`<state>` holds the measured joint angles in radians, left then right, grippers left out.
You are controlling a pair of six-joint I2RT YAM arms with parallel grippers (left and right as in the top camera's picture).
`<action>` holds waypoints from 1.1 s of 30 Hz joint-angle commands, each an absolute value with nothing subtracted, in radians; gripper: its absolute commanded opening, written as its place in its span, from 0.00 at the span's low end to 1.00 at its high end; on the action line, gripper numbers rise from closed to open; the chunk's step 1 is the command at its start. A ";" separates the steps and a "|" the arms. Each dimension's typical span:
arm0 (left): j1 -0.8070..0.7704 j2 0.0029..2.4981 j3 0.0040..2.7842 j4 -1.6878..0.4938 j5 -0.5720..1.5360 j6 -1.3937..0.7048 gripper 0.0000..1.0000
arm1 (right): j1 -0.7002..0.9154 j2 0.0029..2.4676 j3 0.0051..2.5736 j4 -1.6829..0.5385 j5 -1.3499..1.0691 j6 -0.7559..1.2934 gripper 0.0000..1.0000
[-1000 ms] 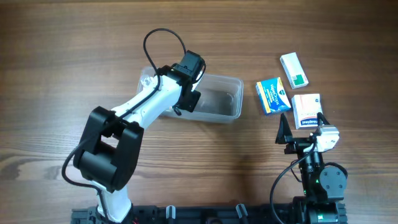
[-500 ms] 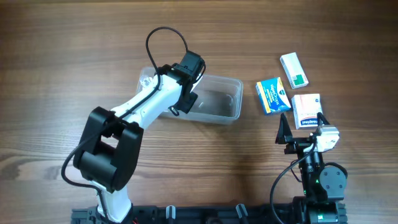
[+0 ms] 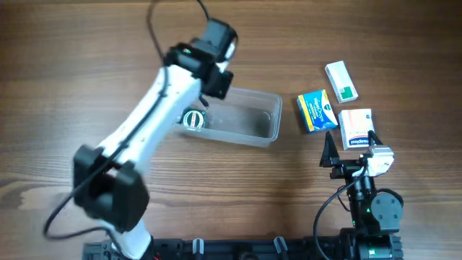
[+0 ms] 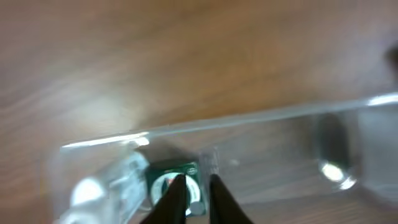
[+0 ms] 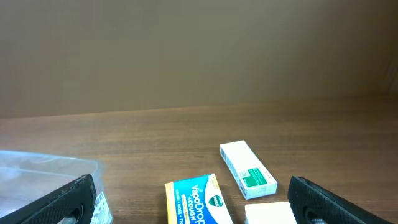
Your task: Pack container
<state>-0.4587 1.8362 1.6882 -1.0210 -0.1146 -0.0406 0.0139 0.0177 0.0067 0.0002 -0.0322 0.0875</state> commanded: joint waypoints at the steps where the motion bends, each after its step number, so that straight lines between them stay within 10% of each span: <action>1: -0.321 1.711 1.716 -1.085 -0.105 -0.228 0.06 | 0.008 0.017 0.005 0.005 -0.026 0.080 1.00; 10: 0.060 1.682 1.679 -1.236 0.076 -0.323 0.04 | 0.008 0.017 0.005 0.005 -0.026 0.081 1.00; 33: 0.133 1.691 1.339 -1.052 0.313 -0.134 0.04 | 0.008 0.017 0.005 0.005 -0.026 0.081 1.00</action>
<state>0.1310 1.6794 1.3472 -1.0508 0.3416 -0.1837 0.0139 0.0177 0.0067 0.0002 -0.0322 0.0875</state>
